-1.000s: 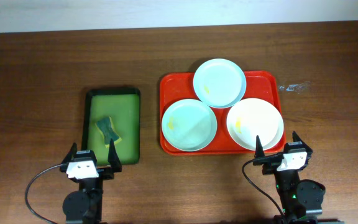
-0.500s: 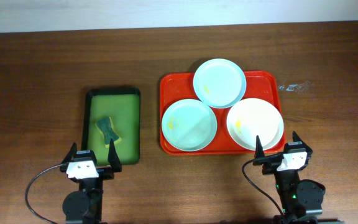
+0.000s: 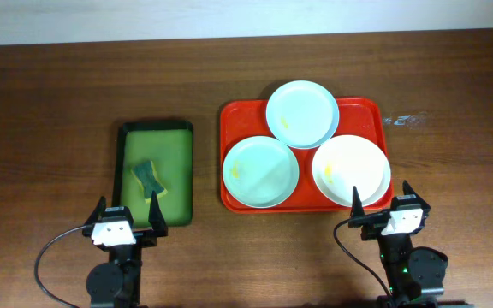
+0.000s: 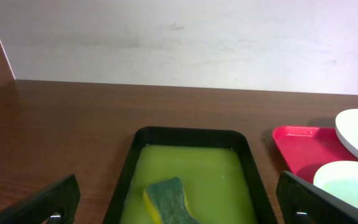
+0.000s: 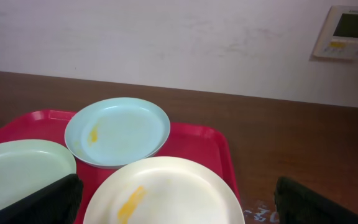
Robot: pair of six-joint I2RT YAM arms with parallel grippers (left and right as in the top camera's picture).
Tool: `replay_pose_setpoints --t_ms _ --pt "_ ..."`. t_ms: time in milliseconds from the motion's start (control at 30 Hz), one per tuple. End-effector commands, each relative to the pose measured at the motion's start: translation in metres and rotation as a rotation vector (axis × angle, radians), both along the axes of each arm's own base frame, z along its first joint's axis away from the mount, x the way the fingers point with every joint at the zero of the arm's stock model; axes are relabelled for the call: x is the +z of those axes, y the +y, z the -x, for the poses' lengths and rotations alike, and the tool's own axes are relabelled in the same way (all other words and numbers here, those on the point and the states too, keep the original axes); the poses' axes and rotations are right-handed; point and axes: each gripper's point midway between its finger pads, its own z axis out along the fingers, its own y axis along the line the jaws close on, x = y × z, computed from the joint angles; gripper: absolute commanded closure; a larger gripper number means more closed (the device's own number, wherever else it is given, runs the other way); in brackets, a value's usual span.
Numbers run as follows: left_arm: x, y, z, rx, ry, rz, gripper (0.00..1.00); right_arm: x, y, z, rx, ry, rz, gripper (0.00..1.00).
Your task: Clean dirty plates on tray and stack at the side
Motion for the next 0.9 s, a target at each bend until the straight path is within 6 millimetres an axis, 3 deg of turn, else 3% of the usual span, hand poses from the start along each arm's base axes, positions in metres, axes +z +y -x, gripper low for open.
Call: replay_pose_setpoints --t_ms 0,267,300,367,433,467,500,567,667,767,800,867 --pt "-0.001 -0.001 0.000 -0.007 0.000 -0.015 0.01 -0.003 -0.001 0.000 -0.007 0.006 -0.010 0.02" --pt "-0.001 -0.001 0.000 -0.011 -0.001 -0.014 0.01 -0.003 -0.001 0.000 -0.007 0.005 -0.010 0.02" --pt "0.000 -0.010 0.000 -0.063 -0.005 0.001 0.01 -0.003 -0.001 0.000 -0.007 0.006 -0.010 0.02" --pt "0.007 -0.070 0.010 -0.404 -0.008 0.176 0.01 -0.003 -0.001 0.000 -0.007 0.006 -0.010 0.02" --pt "0.023 -0.121 0.039 -0.743 0.004 0.326 0.01 -0.003 -0.001 0.000 -0.007 0.006 -0.010 0.02" --pt "0.033 -0.126 0.044 -0.793 -0.031 0.324 0.01 -0.003 -0.001 0.000 -0.007 0.006 -0.010 0.02" --pt "0.049 -0.128 0.048 -0.822 -0.091 0.329 0.01 -0.003 -0.001 0.000 -0.007 0.006 -0.010 0.02" --pt "0.100 -0.128 0.062 -0.863 -0.303 0.290 0.01 -0.003 -0.001 0.000 -0.007 0.006 -0.010 0.01" --pt "0.150 -0.110 0.065 -0.743 -0.448 0.217 0.01 -0.003 -0.001 0.000 -0.007 0.006 -0.010 0.02" --pt "0.154 -0.088 0.043 -0.551 -0.302 0.141 0.01 -0.003 -0.001 0.000 -0.007 0.005 -0.010 0.02" --pt "0.141 -0.068 0.026 -0.404 -0.124 0.193 0.01 -0.003 -0.001 0.000 -0.007 0.005 -0.010 0.02" --pt "0.118 -0.061 0.011 -0.341 0.169 0.170 0.01 -0.003 -0.001 0.000 -0.007 0.006 -0.010 0.02"
